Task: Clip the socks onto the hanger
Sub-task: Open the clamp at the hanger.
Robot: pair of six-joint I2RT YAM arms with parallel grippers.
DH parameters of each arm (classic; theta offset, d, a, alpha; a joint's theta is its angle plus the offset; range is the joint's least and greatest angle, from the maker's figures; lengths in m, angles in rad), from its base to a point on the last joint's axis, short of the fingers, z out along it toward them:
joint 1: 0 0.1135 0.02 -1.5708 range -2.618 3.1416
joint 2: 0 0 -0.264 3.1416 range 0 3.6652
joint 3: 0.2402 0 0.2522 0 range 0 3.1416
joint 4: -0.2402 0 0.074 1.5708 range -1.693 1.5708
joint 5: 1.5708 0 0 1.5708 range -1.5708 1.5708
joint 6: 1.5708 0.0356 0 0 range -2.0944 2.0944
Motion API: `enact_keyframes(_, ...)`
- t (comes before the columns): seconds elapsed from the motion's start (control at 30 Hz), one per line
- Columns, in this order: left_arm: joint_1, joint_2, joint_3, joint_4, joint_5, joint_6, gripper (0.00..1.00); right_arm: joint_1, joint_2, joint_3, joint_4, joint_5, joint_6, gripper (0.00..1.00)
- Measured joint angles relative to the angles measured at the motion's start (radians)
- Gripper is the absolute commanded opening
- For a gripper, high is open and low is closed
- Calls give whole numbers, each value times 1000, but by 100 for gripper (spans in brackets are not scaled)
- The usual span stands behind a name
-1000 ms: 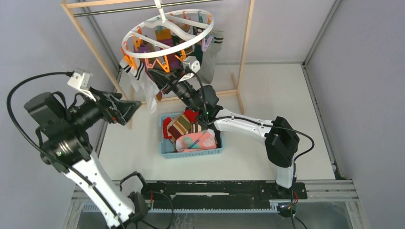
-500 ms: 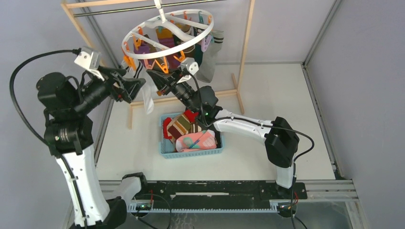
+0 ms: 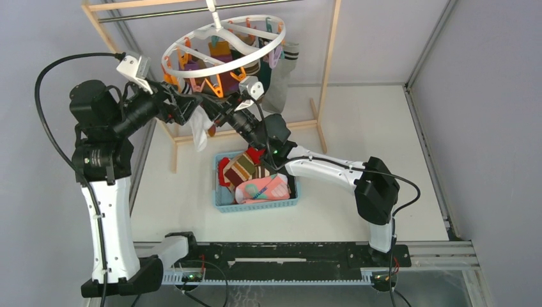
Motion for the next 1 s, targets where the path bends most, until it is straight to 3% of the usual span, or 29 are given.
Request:
enact_keyframes(0.3,-48,41,0,14,-14,-2,82,2,12,16,-17,-5,-4,0)
enact_keyframes(1.0,-48,58,-34,72,-68,-37,78,5,32,48,-50,-19,-8,0)
